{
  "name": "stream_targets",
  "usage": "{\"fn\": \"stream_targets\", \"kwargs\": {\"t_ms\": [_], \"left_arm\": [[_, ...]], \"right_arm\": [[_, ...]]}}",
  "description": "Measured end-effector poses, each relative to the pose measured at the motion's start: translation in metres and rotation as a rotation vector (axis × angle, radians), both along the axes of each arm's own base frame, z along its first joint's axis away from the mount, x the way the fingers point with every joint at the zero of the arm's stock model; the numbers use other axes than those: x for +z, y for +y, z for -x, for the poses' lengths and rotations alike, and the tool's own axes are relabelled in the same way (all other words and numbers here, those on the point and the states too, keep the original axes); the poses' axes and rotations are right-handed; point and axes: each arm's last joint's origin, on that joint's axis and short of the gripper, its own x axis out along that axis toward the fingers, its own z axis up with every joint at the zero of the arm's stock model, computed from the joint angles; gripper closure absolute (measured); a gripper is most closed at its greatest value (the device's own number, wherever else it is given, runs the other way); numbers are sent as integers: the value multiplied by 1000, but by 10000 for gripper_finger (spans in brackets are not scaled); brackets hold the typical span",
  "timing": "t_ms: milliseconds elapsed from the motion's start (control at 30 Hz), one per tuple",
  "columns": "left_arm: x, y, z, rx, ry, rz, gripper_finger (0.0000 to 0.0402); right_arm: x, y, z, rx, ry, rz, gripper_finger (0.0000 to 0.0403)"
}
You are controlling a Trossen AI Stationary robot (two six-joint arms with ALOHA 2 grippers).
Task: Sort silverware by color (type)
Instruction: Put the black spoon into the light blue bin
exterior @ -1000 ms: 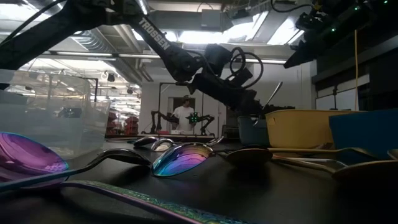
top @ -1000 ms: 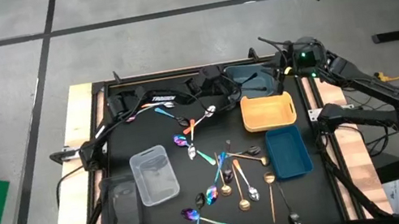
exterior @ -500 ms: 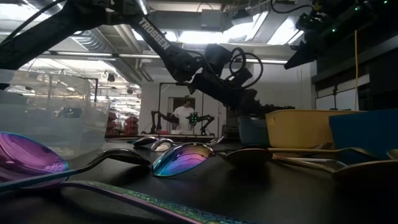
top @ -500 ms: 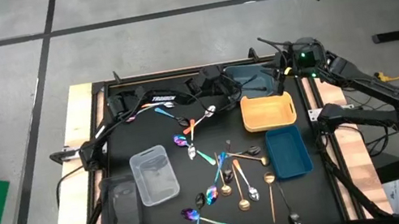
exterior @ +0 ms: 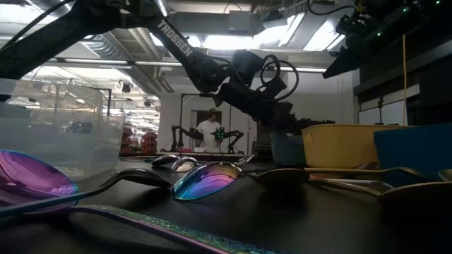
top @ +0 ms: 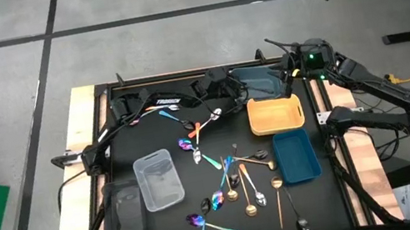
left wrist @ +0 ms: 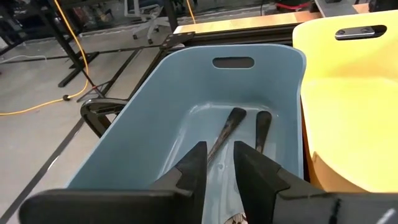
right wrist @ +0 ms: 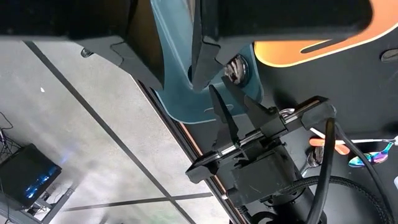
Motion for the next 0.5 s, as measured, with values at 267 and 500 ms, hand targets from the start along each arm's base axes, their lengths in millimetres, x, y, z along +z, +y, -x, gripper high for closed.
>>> {"fn": "stream_targets", "kwargs": {"t_ms": [267,500], "left_arm": [[23,-2,2,16,-61,51,327],[76,-19,15,-12,-56,52,327]], "right_arm": [[0,2,-1,60,-40,-52,331],[1,4,-3,109,-85,-114,331]]}}
